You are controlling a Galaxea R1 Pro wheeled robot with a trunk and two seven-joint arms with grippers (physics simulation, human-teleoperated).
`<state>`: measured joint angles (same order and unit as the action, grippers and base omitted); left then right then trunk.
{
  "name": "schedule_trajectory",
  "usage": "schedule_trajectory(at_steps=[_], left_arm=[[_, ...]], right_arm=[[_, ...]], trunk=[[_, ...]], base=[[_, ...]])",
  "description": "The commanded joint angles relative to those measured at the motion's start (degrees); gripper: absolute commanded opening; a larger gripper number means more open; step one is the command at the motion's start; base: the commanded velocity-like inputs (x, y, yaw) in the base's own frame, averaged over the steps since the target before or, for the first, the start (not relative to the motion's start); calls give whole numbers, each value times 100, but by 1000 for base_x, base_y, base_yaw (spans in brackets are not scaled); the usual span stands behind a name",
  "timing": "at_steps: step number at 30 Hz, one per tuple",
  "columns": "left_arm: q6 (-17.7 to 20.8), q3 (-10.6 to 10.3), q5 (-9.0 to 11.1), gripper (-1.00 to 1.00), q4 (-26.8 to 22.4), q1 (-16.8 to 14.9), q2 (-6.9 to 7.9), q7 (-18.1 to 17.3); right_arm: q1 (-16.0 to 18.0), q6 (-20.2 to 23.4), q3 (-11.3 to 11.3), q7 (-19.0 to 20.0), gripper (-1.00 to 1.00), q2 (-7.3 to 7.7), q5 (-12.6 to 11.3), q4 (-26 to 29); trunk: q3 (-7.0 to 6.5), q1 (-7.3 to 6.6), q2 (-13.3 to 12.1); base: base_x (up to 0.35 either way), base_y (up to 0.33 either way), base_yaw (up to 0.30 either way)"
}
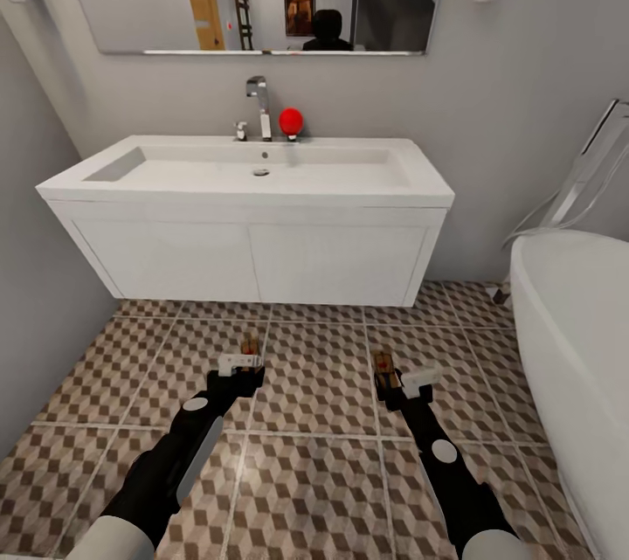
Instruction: Take the four mousetraps from the cabinet in the bathroom and place them on the bathroom floor. Make sure all four end up on the same floor surface, and ensure that at least two of them are either under or directly next to the same bathroom sink.
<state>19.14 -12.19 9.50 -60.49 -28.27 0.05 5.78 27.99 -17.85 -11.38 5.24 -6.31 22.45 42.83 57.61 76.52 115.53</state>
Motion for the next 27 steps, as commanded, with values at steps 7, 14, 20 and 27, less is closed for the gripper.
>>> schedule_trajectory(at_steps=[7, 14, 20, 27], left_arm=[[24, -20, 52, -100, -16, -3, 3, 55], [27, -20, 52, -100, -31, -3, 3, 55], [28, -20, 52, -100, -38, -3, 3, 55], [35, -20, 52, -100, -59, -3, 3, 55]], right_arm=[[5, -26, -48, 74, -100, -10, 13, 3], [5, -26, -48, 74, -100, -10, 13, 6], [5, -26, -48, 74, -100, -10, 13, 15], [5, -32, -54, 74, -100, -5, 15, 15]], trunk=[[196, 153, 284], [386, 307, 565], [549, 439, 806], [738, 593, 1086]], base=[[0, 0, 0], [0, 0, 0], [0, 0, 0], [0, 0, 0]])
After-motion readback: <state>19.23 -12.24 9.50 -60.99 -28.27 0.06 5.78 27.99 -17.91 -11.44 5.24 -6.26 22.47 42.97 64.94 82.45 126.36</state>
